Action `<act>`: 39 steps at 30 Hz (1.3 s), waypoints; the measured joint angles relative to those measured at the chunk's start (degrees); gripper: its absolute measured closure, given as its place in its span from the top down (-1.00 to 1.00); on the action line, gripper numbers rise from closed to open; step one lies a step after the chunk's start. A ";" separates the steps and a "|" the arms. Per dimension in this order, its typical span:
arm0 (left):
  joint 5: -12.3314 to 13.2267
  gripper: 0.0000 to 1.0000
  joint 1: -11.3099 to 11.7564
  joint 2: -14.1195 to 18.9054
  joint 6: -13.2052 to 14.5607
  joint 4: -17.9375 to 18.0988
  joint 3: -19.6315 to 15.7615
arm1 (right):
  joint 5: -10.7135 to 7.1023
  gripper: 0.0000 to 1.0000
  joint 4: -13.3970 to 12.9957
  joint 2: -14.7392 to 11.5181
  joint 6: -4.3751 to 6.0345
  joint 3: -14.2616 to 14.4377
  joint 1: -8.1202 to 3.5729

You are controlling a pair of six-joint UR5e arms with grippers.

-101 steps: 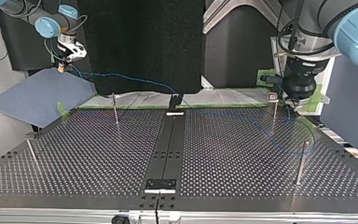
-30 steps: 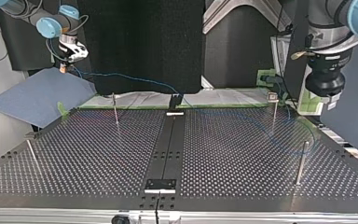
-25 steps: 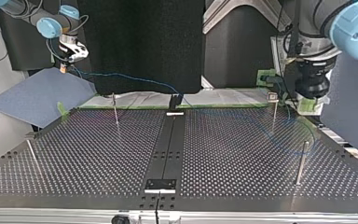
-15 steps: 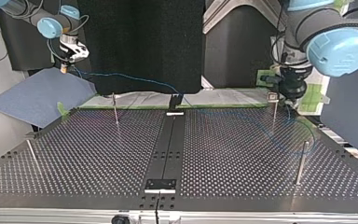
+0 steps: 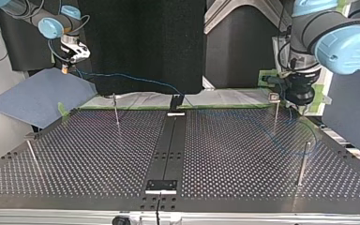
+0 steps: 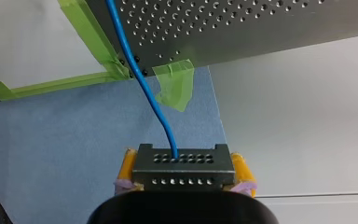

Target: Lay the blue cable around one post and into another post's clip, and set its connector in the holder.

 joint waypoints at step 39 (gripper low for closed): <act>7.96 0.81 4.81 -3.88 -19.34 19.34 -4.70 | 0.03 -1.00 0.20 0.00 -0.18 -0.01 0.36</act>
